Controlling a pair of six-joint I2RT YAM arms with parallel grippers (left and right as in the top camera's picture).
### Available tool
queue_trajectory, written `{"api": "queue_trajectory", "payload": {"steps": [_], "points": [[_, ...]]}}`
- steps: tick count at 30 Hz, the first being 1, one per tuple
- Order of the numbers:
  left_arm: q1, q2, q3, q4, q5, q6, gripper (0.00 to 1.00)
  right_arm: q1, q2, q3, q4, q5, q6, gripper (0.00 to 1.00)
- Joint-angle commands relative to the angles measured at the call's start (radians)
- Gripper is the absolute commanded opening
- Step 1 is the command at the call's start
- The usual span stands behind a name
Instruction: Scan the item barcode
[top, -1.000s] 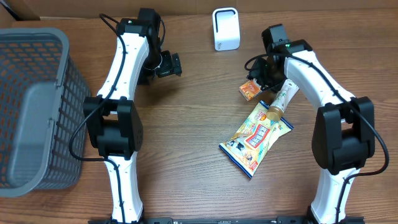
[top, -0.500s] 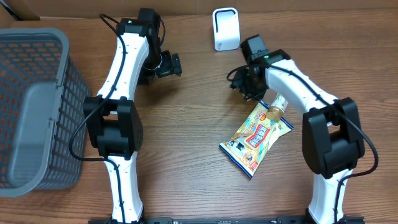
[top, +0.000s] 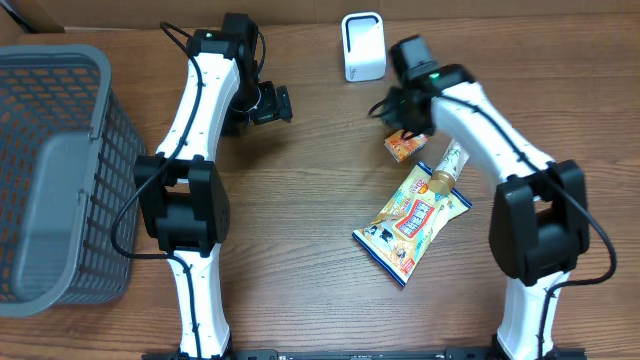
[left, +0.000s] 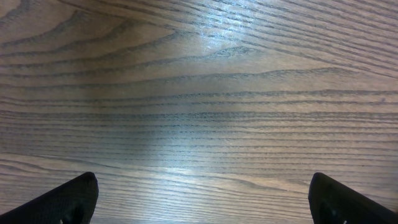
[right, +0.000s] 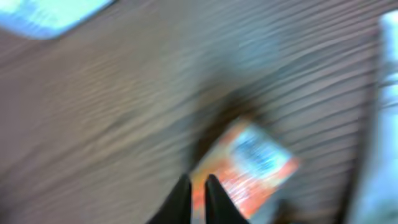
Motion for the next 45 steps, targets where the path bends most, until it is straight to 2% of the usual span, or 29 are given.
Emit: {"api": "queue_trajectory", "payload": {"steps": [1,9,13,23,30,35,40,42,45], "points": [[0.0,-0.004,0.003,0.0,-0.006,-0.002,1.0,-0.065,0.001,-0.004,0.014,0.099,-0.01,0.06],[0.0,-0.004,0.003,0.0,-0.006,-0.002,1.0,-0.113,0.046,-0.028,0.058,0.085,-0.011,0.04],[0.0,-0.004,0.003,0.0,-0.006,-0.002,1.0,-0.11,0.079,-0.029,0.063,0.014,-0.011,0.04],[0.0,-0.004,0.003,0.0,-0.006,-0.002,1.0,-0.089,0.126,-0.029,-0.003,-0.037,-0.007,0.04],[0.0,-0.004,0.003,0.0,-0.006,-0.002,1.0,-0.089,0.126,-0.023,-0.117,-0.32,-0.015,0.04],[0.0,-0.004,0.003,0.0,-0.006,-0.002,1.0,-0.078,0.122,-0.023,-0.167,-0.565,-0.144,0.04],[0.0,-0.004,0.003,0.0,-0.006,-0.002,1.0,-0.06,0.096,0.0,-0.205,-0.697,-0.335,0.04],[0.0,-0.004,0.003,0.0,-0.006,-0.002,1.0,-0.061,0.083,0.04,-0.255,-0.685,-0.383,0.04],[0.0,-0.004,0.003,0.0,-0.006,-0.002,1.0,-0.082,0.068,0.127,-0.298,-0.532,-0.4,0.04]]}}
